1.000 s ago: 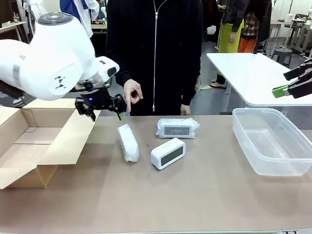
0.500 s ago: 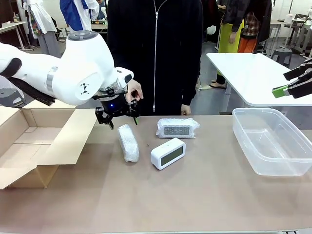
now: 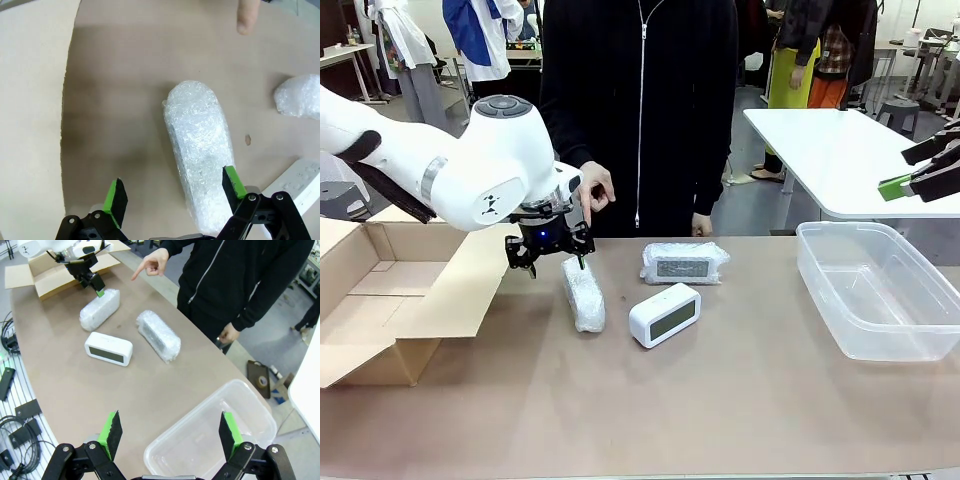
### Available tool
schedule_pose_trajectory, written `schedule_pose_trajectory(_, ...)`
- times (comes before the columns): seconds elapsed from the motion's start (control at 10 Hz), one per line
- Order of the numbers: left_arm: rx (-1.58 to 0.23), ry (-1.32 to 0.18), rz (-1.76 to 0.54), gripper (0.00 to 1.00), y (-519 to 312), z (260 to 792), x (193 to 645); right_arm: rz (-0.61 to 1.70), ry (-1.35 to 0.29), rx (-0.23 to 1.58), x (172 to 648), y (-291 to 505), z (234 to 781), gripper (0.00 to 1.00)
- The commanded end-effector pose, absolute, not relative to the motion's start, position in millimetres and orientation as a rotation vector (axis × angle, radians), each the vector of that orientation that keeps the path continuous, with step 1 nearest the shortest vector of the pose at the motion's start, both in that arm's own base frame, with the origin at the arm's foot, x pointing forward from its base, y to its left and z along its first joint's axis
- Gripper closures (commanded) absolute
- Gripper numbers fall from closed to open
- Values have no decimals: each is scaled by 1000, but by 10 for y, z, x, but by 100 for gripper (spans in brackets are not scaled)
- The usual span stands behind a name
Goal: Separate and place wrapped and unwrapped clocks.
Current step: Pick up the Digital clock indicated by the person.
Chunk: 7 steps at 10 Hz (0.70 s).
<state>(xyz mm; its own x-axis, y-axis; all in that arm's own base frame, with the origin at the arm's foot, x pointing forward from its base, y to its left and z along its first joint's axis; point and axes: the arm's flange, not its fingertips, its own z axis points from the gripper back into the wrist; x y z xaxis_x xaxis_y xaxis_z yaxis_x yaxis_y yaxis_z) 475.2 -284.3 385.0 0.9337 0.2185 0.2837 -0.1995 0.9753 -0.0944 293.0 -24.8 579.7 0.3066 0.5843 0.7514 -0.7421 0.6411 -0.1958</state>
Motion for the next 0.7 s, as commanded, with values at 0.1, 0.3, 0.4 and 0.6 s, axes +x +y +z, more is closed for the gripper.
schedule_pose_trajectory(0.1,-83,-301,271,0,-3074,3807,4807,886,-898,220,2941,-240,5784,0)
schedule_pose_trajectory(0.3,-87,-295,269,0,-3112,3791,4809,886,-898,220,2941,-240,5784,0)
schedule_pose_trajectory(0.4,-87,-284,268,0,-3131,3756,4821,886,-898,220,2941,-240,5784,0)
schedule_pose_trajectory(0.6,-86,-275,281,0,-3131,3663,4880,886,-898,220,2941,-240,5784,0)
